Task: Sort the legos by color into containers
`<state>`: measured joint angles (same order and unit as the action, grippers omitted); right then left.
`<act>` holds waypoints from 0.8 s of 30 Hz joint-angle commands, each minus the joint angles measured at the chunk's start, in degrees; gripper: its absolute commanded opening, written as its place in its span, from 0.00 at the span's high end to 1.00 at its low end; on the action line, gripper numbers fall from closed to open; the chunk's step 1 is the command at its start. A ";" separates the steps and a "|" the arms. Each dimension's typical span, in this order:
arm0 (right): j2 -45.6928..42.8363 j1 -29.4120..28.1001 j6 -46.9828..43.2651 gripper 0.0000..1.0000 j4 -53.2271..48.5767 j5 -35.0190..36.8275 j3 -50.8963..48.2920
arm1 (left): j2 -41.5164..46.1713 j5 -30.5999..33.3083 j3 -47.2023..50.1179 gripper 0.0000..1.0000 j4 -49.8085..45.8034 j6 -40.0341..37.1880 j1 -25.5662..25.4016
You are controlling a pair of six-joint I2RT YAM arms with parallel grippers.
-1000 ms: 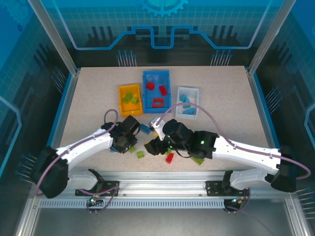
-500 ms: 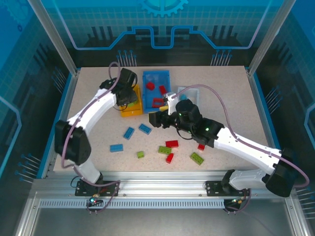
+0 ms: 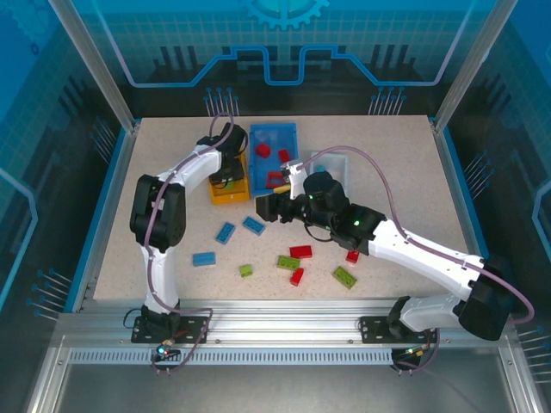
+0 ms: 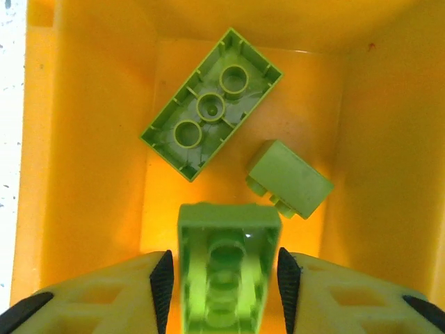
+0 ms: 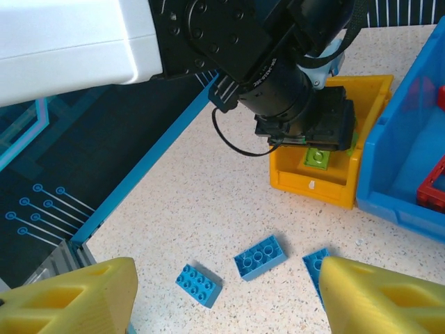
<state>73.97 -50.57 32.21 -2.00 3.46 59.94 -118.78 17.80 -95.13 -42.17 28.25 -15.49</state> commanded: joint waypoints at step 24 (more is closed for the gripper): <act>36.16 -0.01 -24.58 0.21 -33.18 2.57 23.52 | 61.24 -25.56 31.82 0.33 -8.92 8.86 -4.64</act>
<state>106.83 -50.57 11.42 -29.67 5.56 79.02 -61.08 0.38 -68.01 -47.75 34.17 -19.79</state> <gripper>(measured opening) 0.785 0.674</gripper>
